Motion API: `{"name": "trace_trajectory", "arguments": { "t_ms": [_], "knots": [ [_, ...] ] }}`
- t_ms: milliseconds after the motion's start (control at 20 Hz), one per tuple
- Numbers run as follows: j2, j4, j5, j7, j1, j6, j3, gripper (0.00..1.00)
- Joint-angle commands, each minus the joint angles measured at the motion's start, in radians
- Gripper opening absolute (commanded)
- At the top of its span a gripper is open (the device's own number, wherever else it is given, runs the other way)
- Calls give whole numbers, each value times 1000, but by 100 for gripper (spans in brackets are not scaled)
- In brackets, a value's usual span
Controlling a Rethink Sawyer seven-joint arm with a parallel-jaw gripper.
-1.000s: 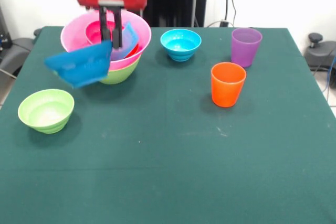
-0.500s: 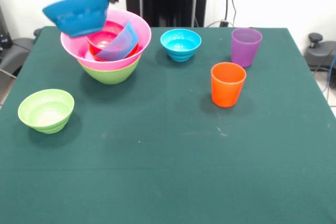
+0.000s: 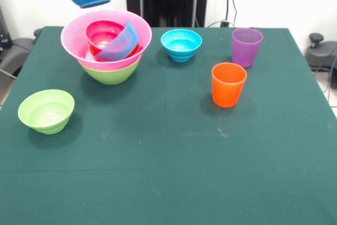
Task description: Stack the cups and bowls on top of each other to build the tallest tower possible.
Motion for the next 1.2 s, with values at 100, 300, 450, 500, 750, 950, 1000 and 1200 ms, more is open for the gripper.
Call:
{"name": "trace_trajectory", "arguments": {
  "t_ms": [100, 300, 450, 500, 750, 950, 1000, 1200],
  "knots": [
    [-3, 231, 38, 94, 10, -79, -37, 0],
    [-5, 304, 41, 119, 6, -197, -48, 0],
    [6, 323, 31, 131, 4, -262, -56, 0],
    [16, 328, 25, 134, 4, -282, -58, 0],
    [40, 318, 20, 94, -10, -322, -36, 0],
    [51, 297, 13, 73, -10, -322, -26, 100],
    [54, 292, 12, 72, -9, -319, -26, 100],
    [57, 292, 12, 69, -9, -329, -23, 100]
  ]
}}
